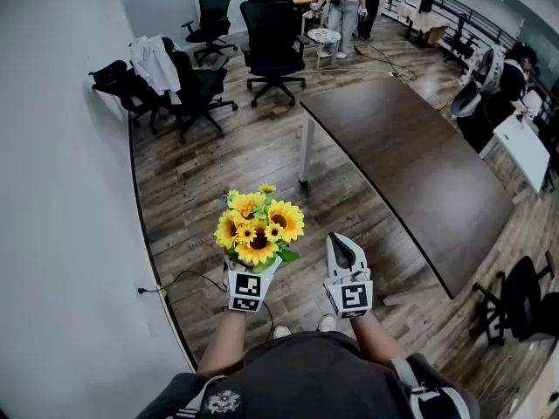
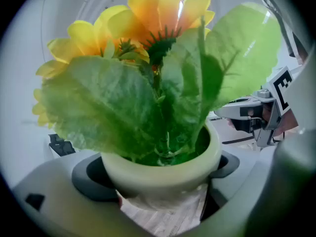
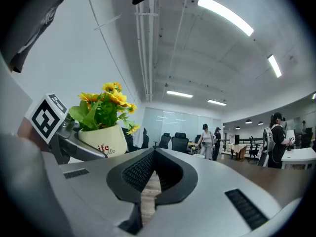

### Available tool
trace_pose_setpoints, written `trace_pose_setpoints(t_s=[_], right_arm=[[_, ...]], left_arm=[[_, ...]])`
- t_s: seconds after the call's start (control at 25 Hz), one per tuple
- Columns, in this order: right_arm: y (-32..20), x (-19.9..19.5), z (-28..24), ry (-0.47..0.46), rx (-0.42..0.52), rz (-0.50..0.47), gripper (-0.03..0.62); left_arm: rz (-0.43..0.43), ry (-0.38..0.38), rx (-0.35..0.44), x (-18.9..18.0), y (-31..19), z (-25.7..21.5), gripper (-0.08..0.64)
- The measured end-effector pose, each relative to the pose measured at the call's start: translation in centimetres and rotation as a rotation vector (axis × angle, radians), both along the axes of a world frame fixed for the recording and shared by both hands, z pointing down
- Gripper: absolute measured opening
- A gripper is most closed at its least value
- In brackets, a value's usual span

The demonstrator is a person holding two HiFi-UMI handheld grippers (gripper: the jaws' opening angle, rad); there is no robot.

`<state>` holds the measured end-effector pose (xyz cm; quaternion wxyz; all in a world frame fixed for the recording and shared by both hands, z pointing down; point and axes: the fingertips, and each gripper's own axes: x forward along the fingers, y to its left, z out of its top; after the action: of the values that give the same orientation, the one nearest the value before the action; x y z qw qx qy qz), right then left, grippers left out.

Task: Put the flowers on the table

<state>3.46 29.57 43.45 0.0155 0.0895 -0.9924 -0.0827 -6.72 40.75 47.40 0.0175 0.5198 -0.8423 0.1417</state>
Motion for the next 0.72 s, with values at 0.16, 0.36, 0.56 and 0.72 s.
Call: trace_pose_setpoints(t_s=[0.16, 0.36, 0.56, 0.72], right_arm=[[0.1, 0.2, 0.4, 0.009, 0.006, -0.007, 0.023], [1.2, 0.1, 0.4, 0.010, 0.014, -0.008, 0.023], [1.9, 0.2, 0.3, -0.009, 0.003, -0.018, 0.024], [2.4, 0.2, 0.4, -0.032, -0.030, -0.016, 0.025]], left_arm=[[-0.013, 0.006, -0.005, -0.2, 0.3, 0.2, 0.545], [-0.011, -0.003, -0.009, -0.4, 1.0, 0.3, 0.545], [0.005, 0.005, -0.006, -0.2, 1.3, 1.1, 0.545], [0.015, 0.022, -0.023, -0.2, 1.7, 2.0, 0.545]])
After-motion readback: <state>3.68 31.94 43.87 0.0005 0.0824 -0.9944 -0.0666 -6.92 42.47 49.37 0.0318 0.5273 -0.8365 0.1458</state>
